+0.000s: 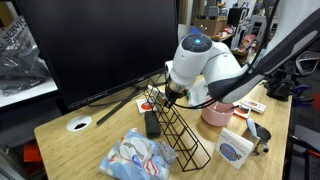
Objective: Remove the book with some green from the book rack and put it on the table
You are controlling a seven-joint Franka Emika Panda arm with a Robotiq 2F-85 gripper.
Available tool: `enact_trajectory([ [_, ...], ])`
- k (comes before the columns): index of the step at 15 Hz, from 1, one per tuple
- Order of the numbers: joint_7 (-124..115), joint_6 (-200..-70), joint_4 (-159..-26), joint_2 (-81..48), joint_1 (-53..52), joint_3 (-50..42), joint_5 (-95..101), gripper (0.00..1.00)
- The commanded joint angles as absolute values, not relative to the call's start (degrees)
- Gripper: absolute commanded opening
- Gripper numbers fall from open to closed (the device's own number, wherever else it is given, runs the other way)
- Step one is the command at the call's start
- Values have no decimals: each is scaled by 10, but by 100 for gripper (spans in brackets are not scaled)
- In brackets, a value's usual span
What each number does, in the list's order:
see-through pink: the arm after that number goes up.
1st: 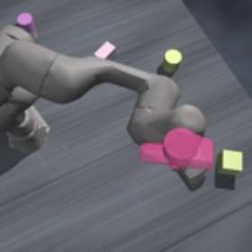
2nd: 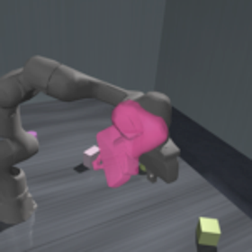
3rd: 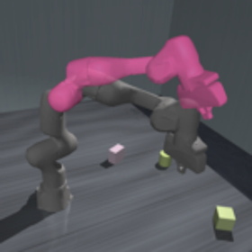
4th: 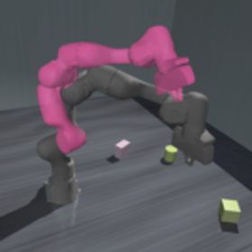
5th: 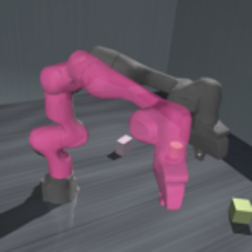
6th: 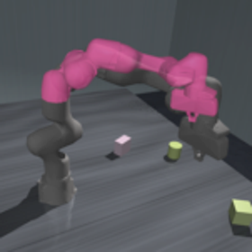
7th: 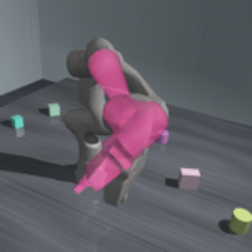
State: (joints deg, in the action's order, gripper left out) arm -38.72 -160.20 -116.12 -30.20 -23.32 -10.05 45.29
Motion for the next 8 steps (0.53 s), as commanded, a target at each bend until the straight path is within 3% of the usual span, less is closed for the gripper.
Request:
enact_trajectory([
  [1,-420,-1599,-1210,-257,-248,-110,462,4],
  [8,-461,-1631,-1257,-234,-227,-82,409,4],
])
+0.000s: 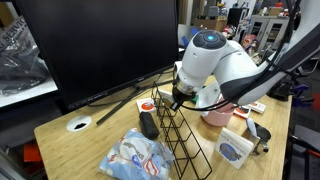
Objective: Remove the book with some green from the book rack and put it on the table
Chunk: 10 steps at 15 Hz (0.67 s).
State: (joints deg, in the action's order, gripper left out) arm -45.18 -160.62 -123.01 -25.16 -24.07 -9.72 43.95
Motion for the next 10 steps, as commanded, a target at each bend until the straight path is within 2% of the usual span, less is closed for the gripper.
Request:
enact_trajectory([
  [1,-424,-1645,-1305,-179,-204,-71,389,4],
  [10,-252,-1687,-1421,-44,-132,15,101,4],
])
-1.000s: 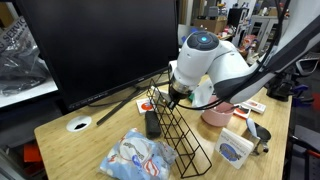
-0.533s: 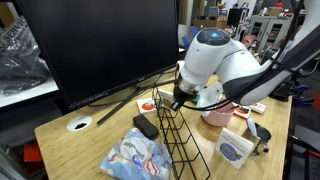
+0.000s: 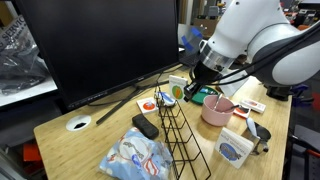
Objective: Remove the book with some green from the book rack and put it on the table
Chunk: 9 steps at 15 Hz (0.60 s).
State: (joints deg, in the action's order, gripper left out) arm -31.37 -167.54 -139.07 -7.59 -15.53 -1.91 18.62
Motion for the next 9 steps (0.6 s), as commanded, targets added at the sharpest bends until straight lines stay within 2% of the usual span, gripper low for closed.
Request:
enact_trajectory([
  [1,-228,-1680,-1427,-34,-124,30,61,4],
  [9,-105,-1612,-1452,32,-112,61,-156,4],
])
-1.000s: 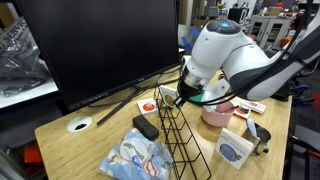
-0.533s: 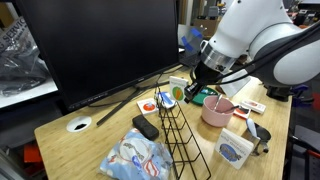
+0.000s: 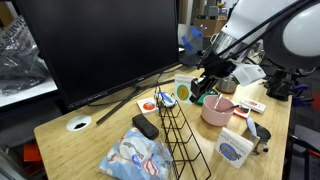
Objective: Remove the book with some green from the book rack and put it on the table
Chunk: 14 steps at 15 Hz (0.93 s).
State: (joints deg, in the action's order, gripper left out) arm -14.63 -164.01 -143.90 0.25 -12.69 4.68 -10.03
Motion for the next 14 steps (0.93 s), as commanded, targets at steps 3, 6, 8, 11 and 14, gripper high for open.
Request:
enact_trajectory([
  [3,-70,-1558,-1457,53,-117,56,-232,4],
  [6,-69,-1516,-1471,67,-115,54,-251,4],
  [8,-71,-1499,-1484,78,-116,56,-255,4],
  [11,-85,-1506,-1516,99,-118,62,-244,4],
  [14,-97,-1525,-1546,124,-130,78,-248,4],
])
